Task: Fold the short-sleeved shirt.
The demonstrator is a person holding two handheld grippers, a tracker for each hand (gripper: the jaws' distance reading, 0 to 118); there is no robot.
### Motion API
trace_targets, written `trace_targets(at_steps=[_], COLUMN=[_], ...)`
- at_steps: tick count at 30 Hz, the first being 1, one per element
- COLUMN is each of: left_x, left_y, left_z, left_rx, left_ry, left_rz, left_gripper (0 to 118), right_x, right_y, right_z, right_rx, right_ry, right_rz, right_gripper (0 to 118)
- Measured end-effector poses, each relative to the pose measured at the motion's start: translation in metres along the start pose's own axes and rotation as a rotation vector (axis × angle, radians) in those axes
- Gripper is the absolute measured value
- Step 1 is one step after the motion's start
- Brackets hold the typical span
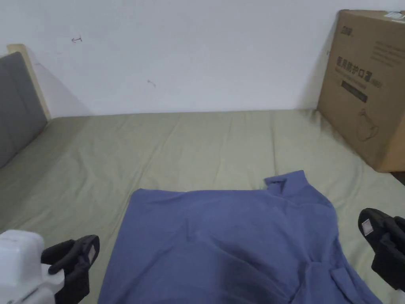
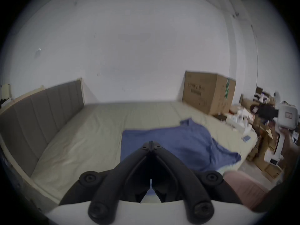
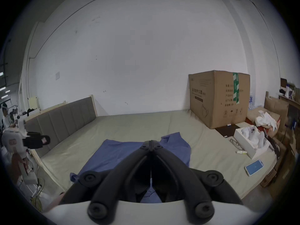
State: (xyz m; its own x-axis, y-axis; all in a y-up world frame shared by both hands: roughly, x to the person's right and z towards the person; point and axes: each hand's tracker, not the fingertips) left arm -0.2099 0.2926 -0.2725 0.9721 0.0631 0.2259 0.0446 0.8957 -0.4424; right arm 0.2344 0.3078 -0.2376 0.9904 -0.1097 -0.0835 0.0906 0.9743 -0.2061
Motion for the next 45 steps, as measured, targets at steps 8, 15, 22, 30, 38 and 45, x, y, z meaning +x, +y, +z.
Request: trace_targets(at_steps=[8,15,22,30,38,45], left_x=[-0.066,-0.078,-0.057,-0.055,-0.045,-0.042], left_y=[-0.079,-0.112,-0.131,-0.114,-0.107,-0.106], left_z=[-0.106,-0.142,-0.148,-0.089,-0.083,-0.083], left_rx=[-0.632,-0.6,-0.519,-0.301,-0.312,-0.352], left_ry=[-0.015,-0.032,-0.091,-0.1,-0.1,-0.077], left_rz=[0.144,0.153,-0.04,0.034,0.039,0.047], left_gripper=[10,111,10,9,9,8], right_x=[-0.007,-0.013,-0.002,0.05,0.144,0.162], right_y=[-0.024,-0.031,-0.024,-0.06,-0.15,-0.178], right_z=[-0.015,-0.024,-0.038,-0.055,-0.093,-0.111], right_rx=[-0.154,-0.214,-0.242,-0.399,-0.847,-0.991], right_ry=[0.035,0.034,0.027,-0.07,-0.172,-0.229], right_rz=[0.057,0.094,-0.018,-0.028,-0.265,-0.247], right_gripper=[0,0,0,0,117,106])
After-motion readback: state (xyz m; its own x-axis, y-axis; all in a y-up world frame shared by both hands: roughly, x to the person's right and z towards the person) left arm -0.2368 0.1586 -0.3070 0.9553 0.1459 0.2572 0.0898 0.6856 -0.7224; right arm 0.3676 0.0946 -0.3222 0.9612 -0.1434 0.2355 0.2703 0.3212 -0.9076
